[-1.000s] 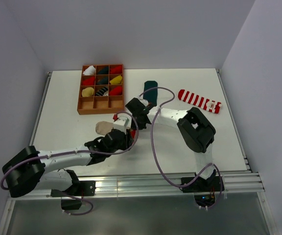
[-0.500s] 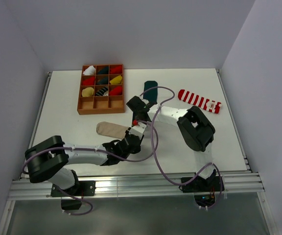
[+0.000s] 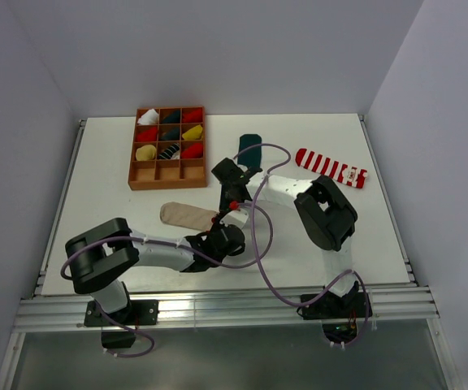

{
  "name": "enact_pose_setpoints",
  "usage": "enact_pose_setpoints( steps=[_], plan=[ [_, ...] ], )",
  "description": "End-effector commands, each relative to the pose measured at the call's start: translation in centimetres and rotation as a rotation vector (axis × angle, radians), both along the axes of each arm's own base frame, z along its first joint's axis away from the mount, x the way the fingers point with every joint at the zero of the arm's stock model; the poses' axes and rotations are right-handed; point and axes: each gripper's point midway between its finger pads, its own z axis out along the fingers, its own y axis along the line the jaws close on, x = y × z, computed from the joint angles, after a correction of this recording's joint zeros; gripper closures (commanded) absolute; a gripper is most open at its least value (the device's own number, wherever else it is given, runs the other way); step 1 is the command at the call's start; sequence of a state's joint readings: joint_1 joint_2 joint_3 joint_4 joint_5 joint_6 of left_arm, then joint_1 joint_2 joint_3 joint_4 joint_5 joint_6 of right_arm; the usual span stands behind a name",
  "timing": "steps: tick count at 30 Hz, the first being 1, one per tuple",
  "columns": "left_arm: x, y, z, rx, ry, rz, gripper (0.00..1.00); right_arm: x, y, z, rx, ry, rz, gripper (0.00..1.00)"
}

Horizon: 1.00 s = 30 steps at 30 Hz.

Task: Roll the socks
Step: Roll the sock at the center of the board.

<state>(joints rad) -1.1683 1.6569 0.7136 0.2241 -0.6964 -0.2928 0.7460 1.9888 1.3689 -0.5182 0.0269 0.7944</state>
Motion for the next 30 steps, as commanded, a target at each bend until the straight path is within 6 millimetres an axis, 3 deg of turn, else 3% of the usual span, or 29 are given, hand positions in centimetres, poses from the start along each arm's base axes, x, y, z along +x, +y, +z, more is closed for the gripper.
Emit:
enact_pose_setpoints(
  steps=[1, 15, 18, 24, 30],
  plan=[
    [0.8, 0.0, 0.5, 0.020, -0.026, 0.048, 0.62, -1.4, -1.9, -2.4, -0.083, 0.077, 0.003, 1.00],
    [0.7, 3.0, -2.2, 0.131, 0.063, 0.163, 0.61, -1.2, -2.0, -2.6, -0.057, 0.088, -0.003, 1.00],
    [1.0, 3.0, -1.7, 0.128, 0.046, 0.175, 0.59, -1.1, -1.9, -2.6, -0.055, 0.085, -0.003, 1.00],
    [1.3, 1.7, 1.4, 0.065, -0.017, 0.139, 0.57, -1.1, -2.0, -2.7, -0.056, 0.085, -0.003, 1.00],
    [1.3, 1.1, 3.4, 0.016, -0.047, 0.107, 0.57, -1.3, -1.7, -2.7, -0.036, 0.098, 0.003, 1.00]
  ],
)
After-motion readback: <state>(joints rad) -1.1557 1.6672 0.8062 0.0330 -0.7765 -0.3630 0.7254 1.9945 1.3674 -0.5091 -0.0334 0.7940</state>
